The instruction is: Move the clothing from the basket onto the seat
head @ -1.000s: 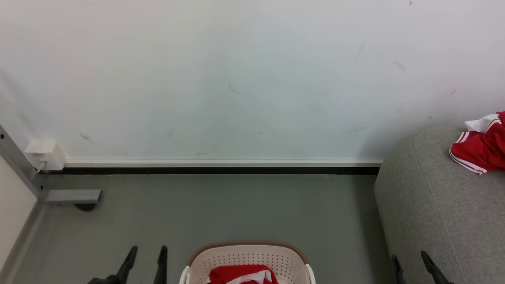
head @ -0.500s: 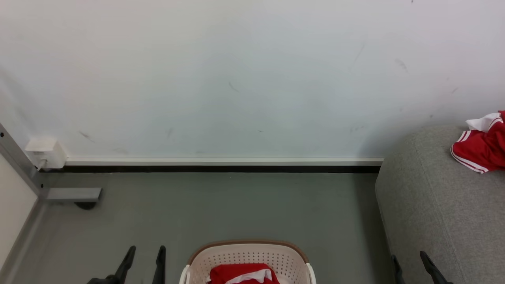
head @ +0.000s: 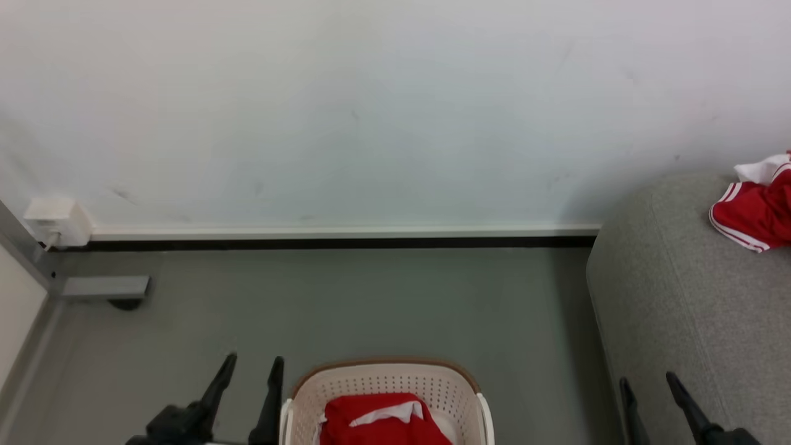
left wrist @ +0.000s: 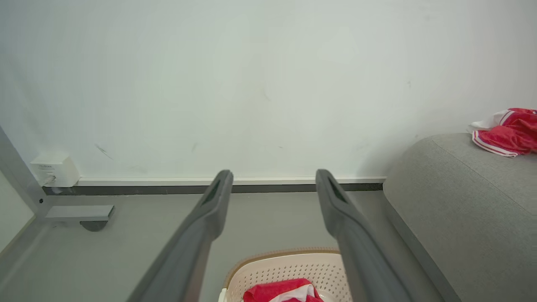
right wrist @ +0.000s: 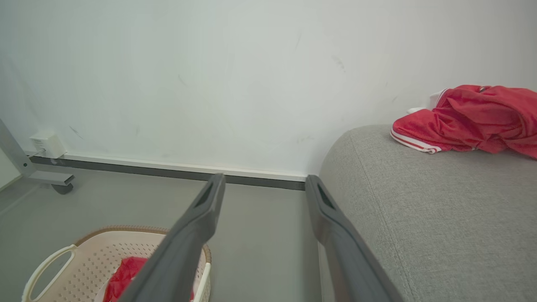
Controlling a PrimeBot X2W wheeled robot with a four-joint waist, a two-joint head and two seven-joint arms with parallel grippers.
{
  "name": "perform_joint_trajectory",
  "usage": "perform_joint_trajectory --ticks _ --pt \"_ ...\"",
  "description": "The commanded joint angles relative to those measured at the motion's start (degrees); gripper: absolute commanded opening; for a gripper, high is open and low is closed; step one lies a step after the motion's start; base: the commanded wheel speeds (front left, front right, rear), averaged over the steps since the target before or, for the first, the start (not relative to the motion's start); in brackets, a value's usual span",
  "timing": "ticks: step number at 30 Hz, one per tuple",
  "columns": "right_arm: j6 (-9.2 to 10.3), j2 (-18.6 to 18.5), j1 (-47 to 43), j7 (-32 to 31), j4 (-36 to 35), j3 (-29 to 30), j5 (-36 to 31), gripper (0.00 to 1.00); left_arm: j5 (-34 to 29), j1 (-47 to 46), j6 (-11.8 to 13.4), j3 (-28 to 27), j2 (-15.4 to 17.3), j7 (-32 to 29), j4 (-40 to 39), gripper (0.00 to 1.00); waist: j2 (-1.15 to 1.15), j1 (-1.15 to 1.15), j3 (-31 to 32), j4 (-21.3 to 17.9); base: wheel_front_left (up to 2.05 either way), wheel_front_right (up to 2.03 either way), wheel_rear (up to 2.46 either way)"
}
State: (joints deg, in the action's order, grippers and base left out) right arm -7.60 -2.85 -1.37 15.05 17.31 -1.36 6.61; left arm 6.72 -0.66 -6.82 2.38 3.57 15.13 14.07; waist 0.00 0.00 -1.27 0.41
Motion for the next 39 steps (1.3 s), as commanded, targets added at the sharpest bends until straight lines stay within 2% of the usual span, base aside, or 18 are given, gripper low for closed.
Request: perform_joint_trajectory --ticks 1,9,17,21,29,39 --pt "0.2 -0.08 1.46 0.18 -0.49 0.44 -0.35 1.0 -0.84 -2.05 -0.21 0.76 -0.01 0.03 0.1 1.0 0.0 0.0 -2.11 -0.51 0.0 0.0 0.0" --pt "0.2 -0.08 5.9 0.18 -2.97 1.38 -1.08 1.0 -1.69 -9.97 -0.6 6.52 0.79 0.0 6.59 1.0 0.0 0.0 -10.35 -2.69 0.0 0.0 0.0" --pt "0.2 -0.08 12.9 0.17 -7.88 2.46 -0.66 1.0 -1.41 -21.98 -0.64 13.71 2.16 -3.29 15.39 1.0 0.0 0.0 -23.63 -5.11 0.0 0.0 0.0" --pt "0.2 -0.05 15.29 0.18 -9.81 3.05 -0.11 1.0 -1.03 -26.32 -0.65 15.76 2.39 -5.23 18.5 1.0 0.0 0.0 -28.35 -5.97 0.0 0.0 0.0" --pt "0.2 -0.05 20.5 0.17 -13.34 2.98 1.43 1.0 -1.51 -35.72 -0.63 17.48 2.78 -11.17 27.84 1.0 0.0 0.0 -38.5 -8.78 0.0 0.0 0.0" --pt "0.2 -0.05 23.62 0.17 -15.86 2.74 3.56 1.0 -1.66 -43.54 0.24 17.97 3.52 -13.77 36.86 1.0 0.0 0.0 -48.47 -12.11 0.0 0.0 0.0"
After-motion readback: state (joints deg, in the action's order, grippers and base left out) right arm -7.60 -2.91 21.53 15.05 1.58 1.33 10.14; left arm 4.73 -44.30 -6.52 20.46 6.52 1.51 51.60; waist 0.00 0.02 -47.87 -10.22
